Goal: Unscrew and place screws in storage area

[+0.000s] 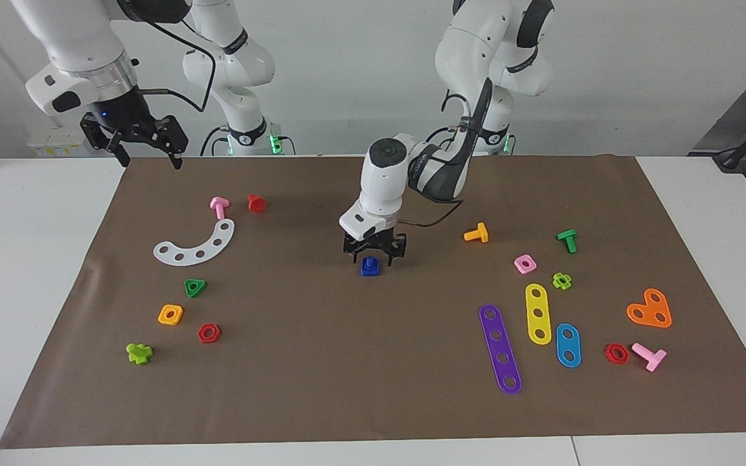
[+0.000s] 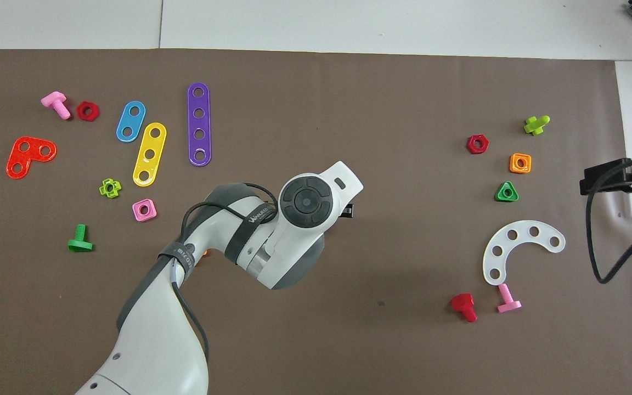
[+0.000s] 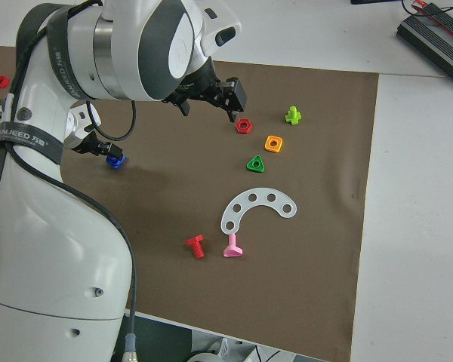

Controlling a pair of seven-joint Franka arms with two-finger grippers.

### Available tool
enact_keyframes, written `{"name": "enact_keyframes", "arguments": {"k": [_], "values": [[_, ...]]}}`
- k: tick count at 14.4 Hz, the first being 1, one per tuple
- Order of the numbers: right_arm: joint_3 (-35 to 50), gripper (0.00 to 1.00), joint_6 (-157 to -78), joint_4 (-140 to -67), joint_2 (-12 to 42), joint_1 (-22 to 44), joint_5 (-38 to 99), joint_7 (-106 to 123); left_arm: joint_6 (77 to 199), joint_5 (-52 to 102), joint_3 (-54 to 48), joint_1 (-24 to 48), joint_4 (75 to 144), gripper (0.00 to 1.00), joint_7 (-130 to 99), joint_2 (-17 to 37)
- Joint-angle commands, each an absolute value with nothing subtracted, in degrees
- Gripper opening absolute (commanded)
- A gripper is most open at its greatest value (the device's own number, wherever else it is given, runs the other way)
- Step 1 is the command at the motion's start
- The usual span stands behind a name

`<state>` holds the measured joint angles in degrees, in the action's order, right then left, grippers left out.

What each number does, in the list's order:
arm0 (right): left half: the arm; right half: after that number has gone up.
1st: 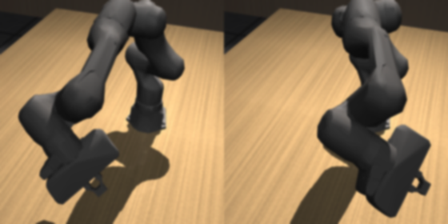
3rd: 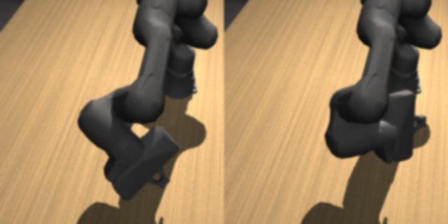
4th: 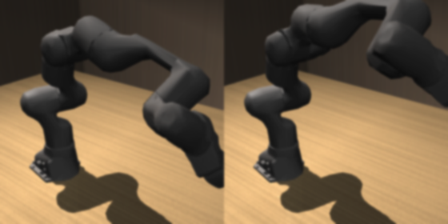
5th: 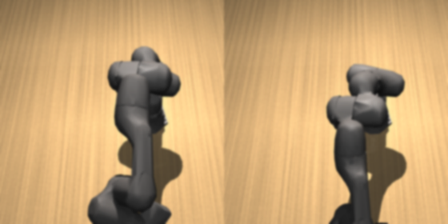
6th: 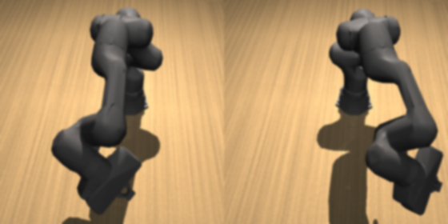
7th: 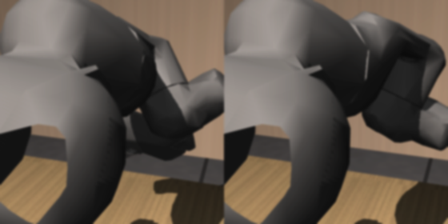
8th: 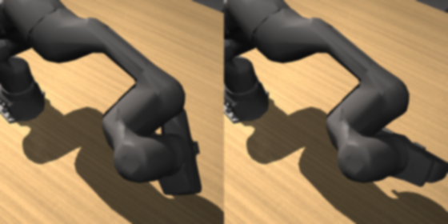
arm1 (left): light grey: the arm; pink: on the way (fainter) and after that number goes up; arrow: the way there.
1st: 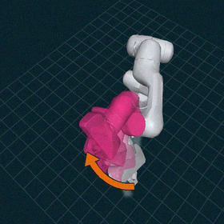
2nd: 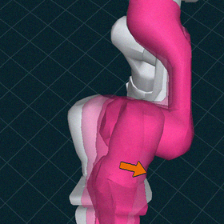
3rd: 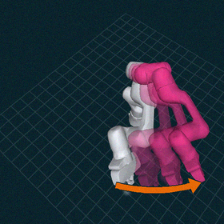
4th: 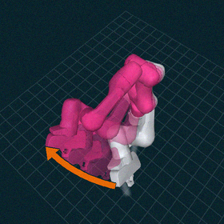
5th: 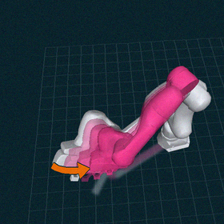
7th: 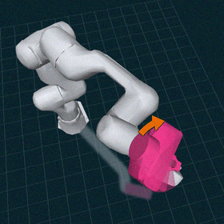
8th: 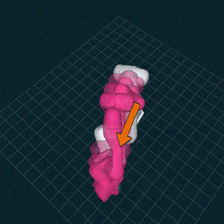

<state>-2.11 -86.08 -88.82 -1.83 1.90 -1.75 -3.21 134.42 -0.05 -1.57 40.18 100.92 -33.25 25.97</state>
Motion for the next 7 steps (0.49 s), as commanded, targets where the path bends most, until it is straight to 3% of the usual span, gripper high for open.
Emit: {"name": "enact_keyframes", "arguments": {"k": [1,7], "values": [[-1.93,1.0,-85.96,-89.21,-2.55,1.58,-1.85,-1.67,137.8,-1.49,-0.62,41.22,103.09,0.89,-34.8,25.93],[-1.93,1.0,-85.96,-89.21,-2.55,1.58,-1.85,-1.67,138.69,-1.49,-0.62,41.22,104.68,0.81,-35.24,25.84]]}}
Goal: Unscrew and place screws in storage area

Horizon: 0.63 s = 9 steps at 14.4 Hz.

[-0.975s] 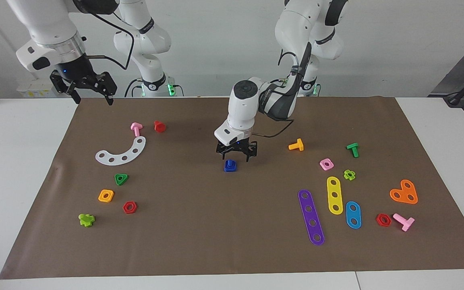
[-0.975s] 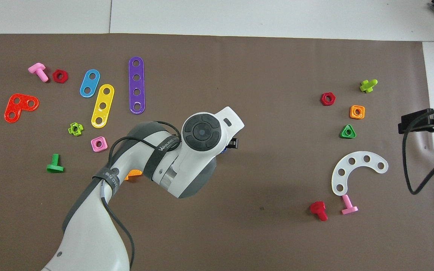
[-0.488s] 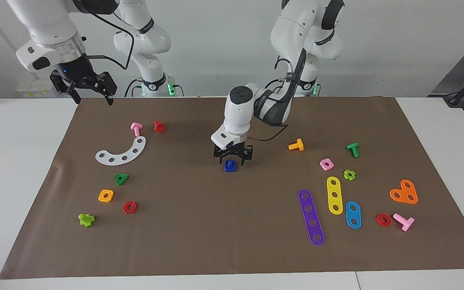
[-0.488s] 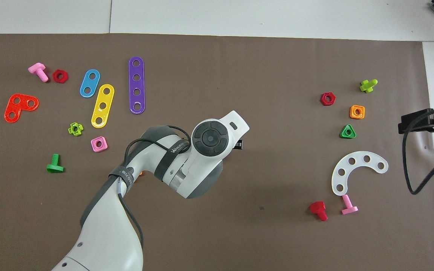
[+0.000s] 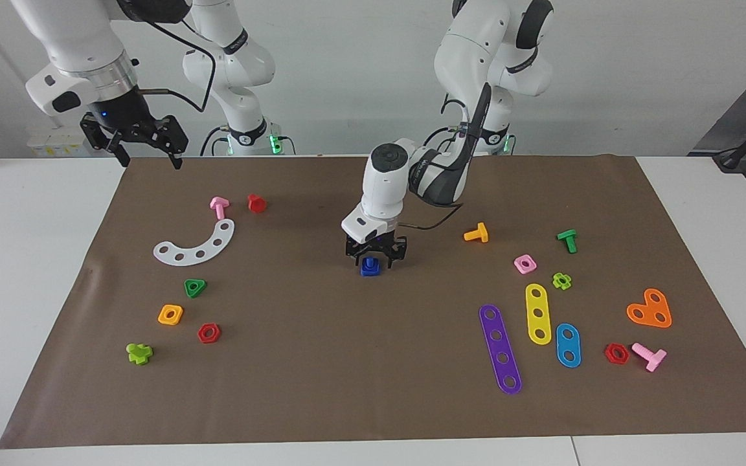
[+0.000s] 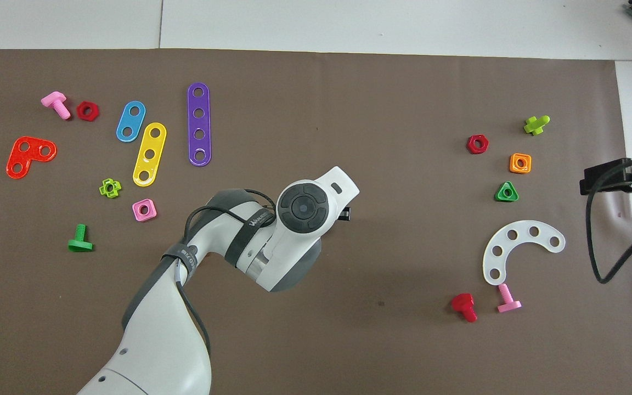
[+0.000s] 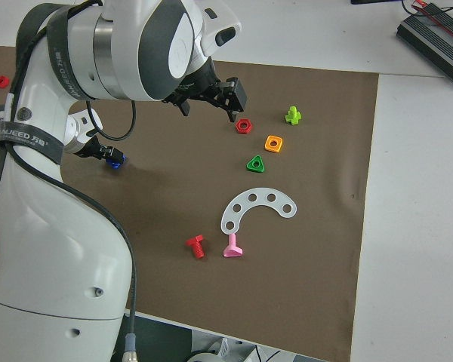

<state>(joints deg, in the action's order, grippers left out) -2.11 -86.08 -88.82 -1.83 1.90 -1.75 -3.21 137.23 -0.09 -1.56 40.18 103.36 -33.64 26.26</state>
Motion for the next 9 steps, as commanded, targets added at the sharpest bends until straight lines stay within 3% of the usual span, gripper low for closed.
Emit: {"name": "enact_keyframes", "arguments": {"k": [1,6,9], "values": [[-1.93,1.0,-85.96,-89.21,-2.55,1.58,-1.76,-1.67,138.69,-1.49,-0.62,41.22,104.59,0.8,-35.33,25.84],[-1.93,1.0,-85.96,-89.21,-2.55,1.58,-1.85,-1.67,138.69,-1.41,-0.35,41.22,103.89,0.69,-35.77,25.84],[-1.93,1.0,-85.96,-89.21,-2.55,1.58,-1.85,-1.67,138.6,-1.41,-0.35,41.13,103.62,0.53,-35.95,25.84]]}}
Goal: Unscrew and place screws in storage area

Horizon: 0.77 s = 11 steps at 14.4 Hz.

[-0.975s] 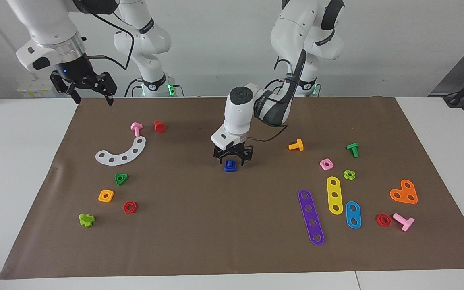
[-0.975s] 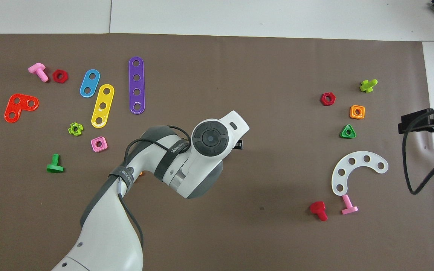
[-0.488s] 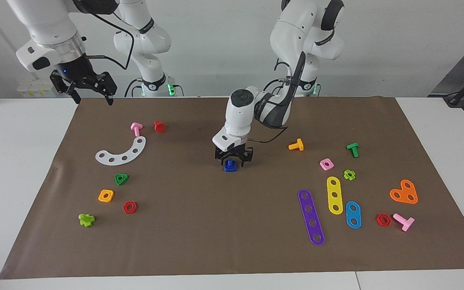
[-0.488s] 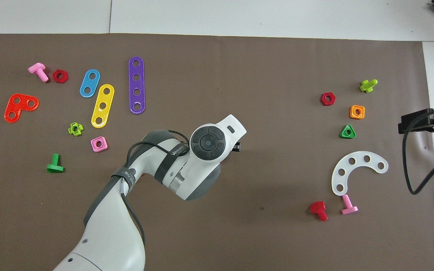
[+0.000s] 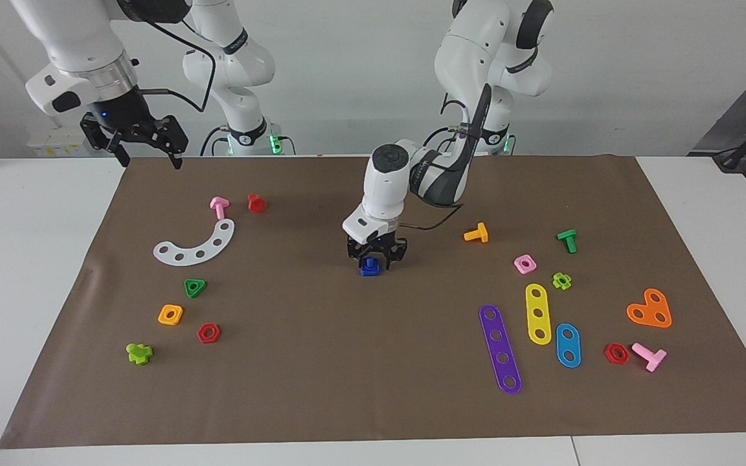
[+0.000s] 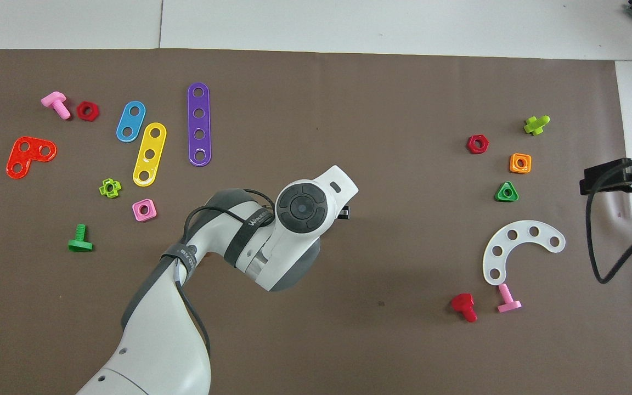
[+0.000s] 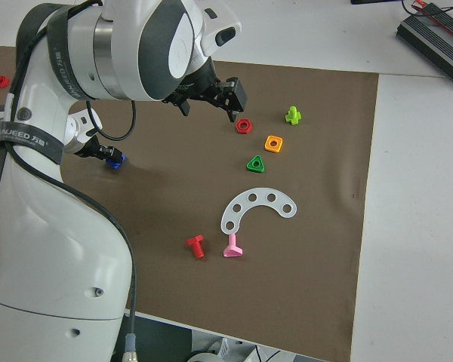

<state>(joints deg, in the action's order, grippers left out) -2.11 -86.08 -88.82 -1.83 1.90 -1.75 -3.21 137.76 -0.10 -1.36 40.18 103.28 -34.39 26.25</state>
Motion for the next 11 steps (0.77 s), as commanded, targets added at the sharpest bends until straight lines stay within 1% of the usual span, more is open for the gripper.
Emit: {"name": "enact_keyframes", "arguments": {"k": [1,3,5,6,11], "values": [[-1.93,1.0,-85.96,-89.21,-2.55,1.58,-1.85,-1.67,138.69,-1.41,-0.35,41.13,103.54,0.49,-35.95,25.84],[-1.93,1.0,-85.96,-89.21,-2.55,1.58,-1.85,-1.67,138.34,-1.41,-0.35,41.13,102.92,0.38,-35.95,25.84],[-1.93,1.0,-85.96,-89.21,-2.55,1.58,-1.85,-1.67,137.9,-1.41,-0.35,41.13,102.75,0.2,-37.52,25.84],[-1.93,1.0,-85.96,-89.21,-2.55,1.58,-1.85,-1.67,137.73,-1.41,-0.35,41.13,102.4,0.17,-37.88,25.84],[-1.93,1.0,-85.96,-89.21,-2.55,1.58,-1.85,-1.67,131.23,-1.49,-0.18,40.78,99.94,0.16,-37.97,24.35]]}}
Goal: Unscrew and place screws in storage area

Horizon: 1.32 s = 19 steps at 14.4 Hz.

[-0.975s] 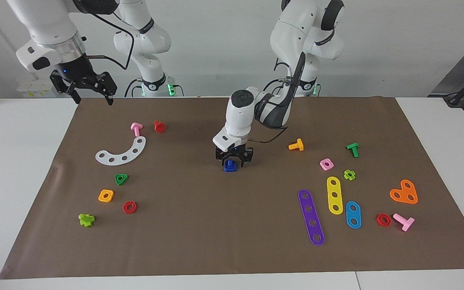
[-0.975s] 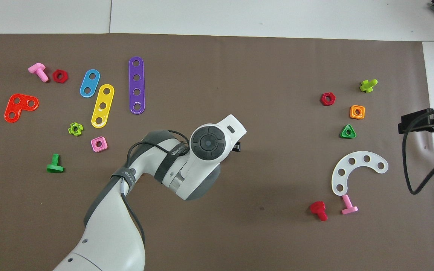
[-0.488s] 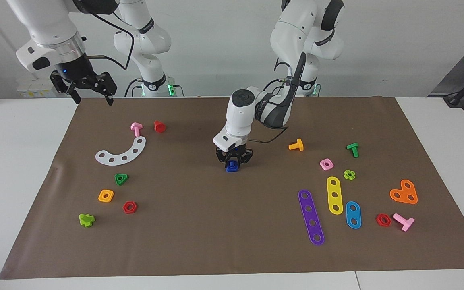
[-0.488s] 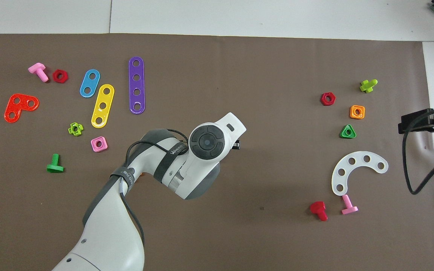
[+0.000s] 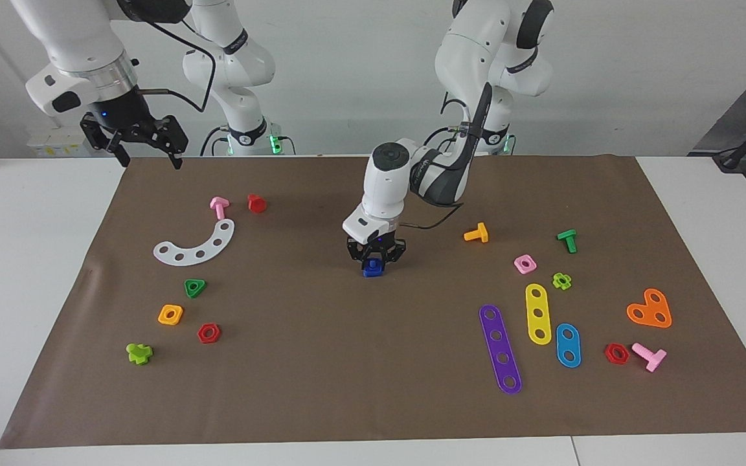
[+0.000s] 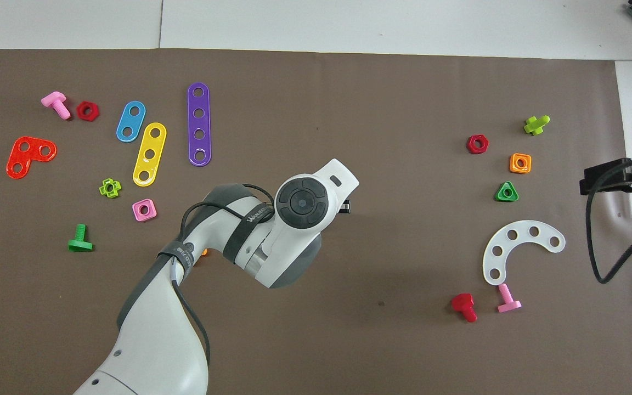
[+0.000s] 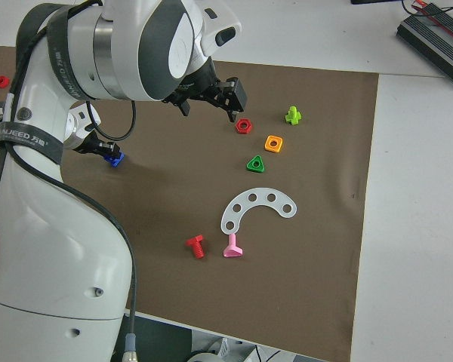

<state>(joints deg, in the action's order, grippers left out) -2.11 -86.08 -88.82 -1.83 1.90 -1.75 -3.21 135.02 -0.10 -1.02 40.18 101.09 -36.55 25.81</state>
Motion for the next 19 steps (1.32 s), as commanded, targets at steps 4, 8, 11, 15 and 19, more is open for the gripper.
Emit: {"name": "enact_keyframes", "arguments": {"k": [4,8,11,15,19], "values": [[-1.93,1.0,-85.96,-89.21,-2.55,1.58,-1.85,-1.67,127.89,-1.49,-0.09,40.43,99.93,0.17,-37.88,20.93],[-1.93,1.0,-85.96,-89.21,-2.55,1.58,-1.85,-1.67,125.25,-1.49,-0.09,38.94,100.46,0.18,-37.53,18.11],[-1.93,1.0,-85.96,-89.21,-2.55,1.58,-1.85,-1.67,126.38,-1.49,-0.09,34.82,102.47,0.18,-34.12,17.67],[-1.67,1.0,-86.83,-89.73,-2.64,1.67,-1.67,-1.41,130.32,-1.41,-0.26,27.97,108.44,0.18,-26.92,16.0],[0.78,1.0,-90.96,-91.05,-1.77,2.37,3.43,-2.36,136.49,-1.41,-0.18,22.16,114.6,0.19,-19.01,15.12]]}}
